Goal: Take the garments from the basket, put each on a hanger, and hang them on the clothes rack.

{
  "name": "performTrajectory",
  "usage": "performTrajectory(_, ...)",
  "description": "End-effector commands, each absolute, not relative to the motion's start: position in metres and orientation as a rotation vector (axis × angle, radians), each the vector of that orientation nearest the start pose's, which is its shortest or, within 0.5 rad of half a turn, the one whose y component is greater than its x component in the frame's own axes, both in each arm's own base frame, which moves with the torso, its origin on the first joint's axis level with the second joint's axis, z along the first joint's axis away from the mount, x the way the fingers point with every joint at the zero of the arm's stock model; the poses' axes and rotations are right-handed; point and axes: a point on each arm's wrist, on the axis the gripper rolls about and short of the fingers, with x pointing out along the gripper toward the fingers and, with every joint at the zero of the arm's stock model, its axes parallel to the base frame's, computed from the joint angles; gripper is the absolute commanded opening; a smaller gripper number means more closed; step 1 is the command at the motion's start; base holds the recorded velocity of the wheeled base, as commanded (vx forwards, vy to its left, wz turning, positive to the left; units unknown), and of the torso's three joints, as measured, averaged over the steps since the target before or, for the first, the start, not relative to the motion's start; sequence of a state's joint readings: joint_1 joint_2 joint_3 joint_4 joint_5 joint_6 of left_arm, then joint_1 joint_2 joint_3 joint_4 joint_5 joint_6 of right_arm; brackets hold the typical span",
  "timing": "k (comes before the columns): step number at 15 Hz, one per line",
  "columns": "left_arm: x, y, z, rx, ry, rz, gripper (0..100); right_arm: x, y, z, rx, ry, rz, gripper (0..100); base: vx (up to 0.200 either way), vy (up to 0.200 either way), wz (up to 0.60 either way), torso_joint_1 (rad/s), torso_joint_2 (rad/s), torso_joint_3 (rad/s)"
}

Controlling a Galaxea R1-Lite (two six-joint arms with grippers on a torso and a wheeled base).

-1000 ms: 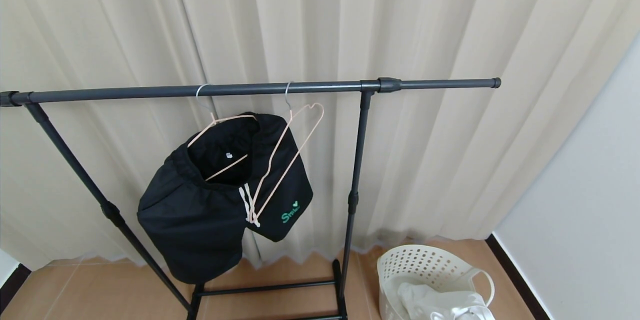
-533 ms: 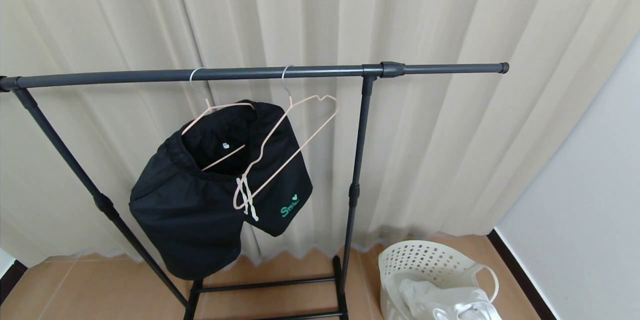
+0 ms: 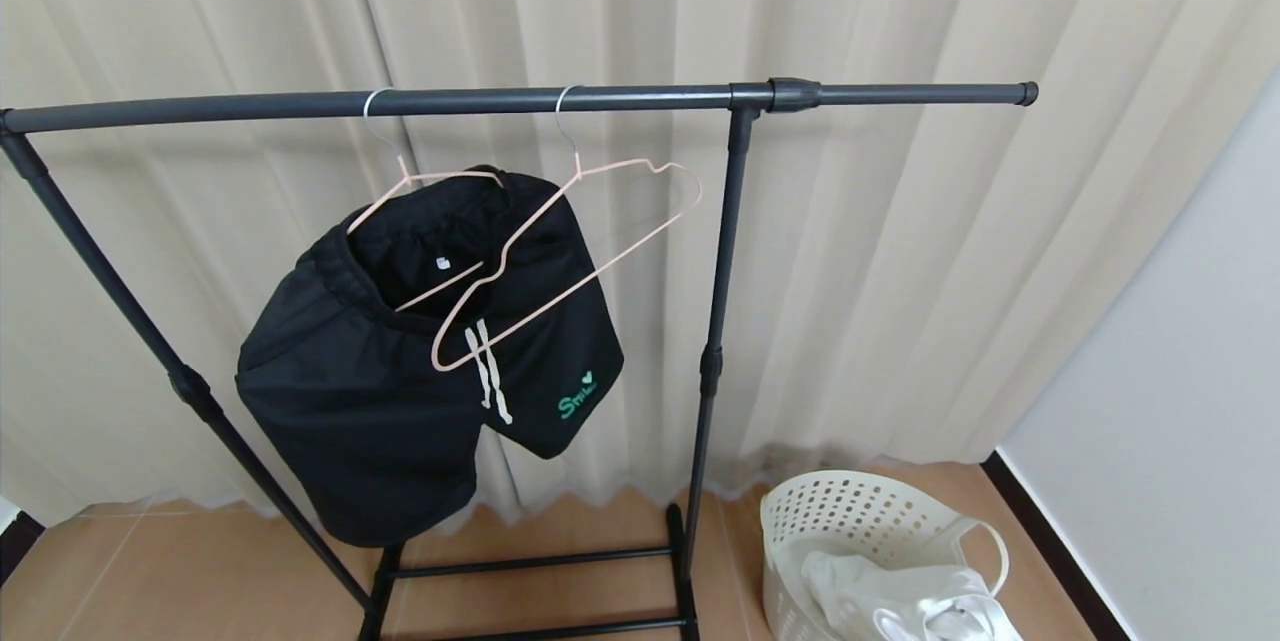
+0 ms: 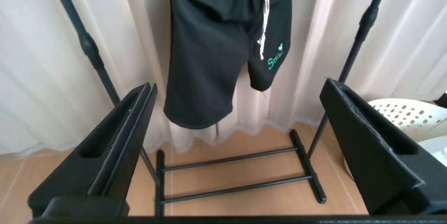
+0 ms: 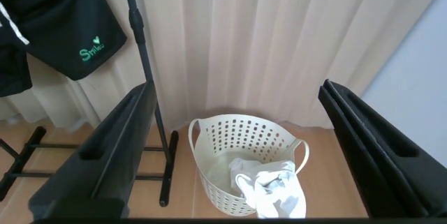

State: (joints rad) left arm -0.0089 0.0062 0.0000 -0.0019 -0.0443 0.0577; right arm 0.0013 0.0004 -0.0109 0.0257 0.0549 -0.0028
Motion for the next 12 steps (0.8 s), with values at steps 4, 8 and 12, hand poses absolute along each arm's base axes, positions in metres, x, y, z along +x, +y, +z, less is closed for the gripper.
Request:
performTrajectory(4, -0.0222, -0.0007, 0.0758, 0.034, 0.005, -0.051, 100, -0.0237, 0.0012, 0.0758, -0.001, 0.015, 0.057, 100, 0.0, 0.0, 0.0, -0.166, 0.43, 0.256)
performTrajectory(8, -0.0222, -0.0007, 0.0758, 0.024, 0.006, -0.049, 100, -0.0237, 0.0012, 0.0758, -0.003, 0.015, 0.057, 100, 0.0, 0.0, 0.0, -0.204, 0.54, 0.332)
performTrajectory(12, -0.0222, -0.0007, 0.0758, 0.023, 0.006, -0.049, 100, -0.0237, 0.0012, 0.0758, -0.003, 0.015, 0.057, 100, 0.0, 0.0, 0.0, -0.184, 0.53, 0.348)
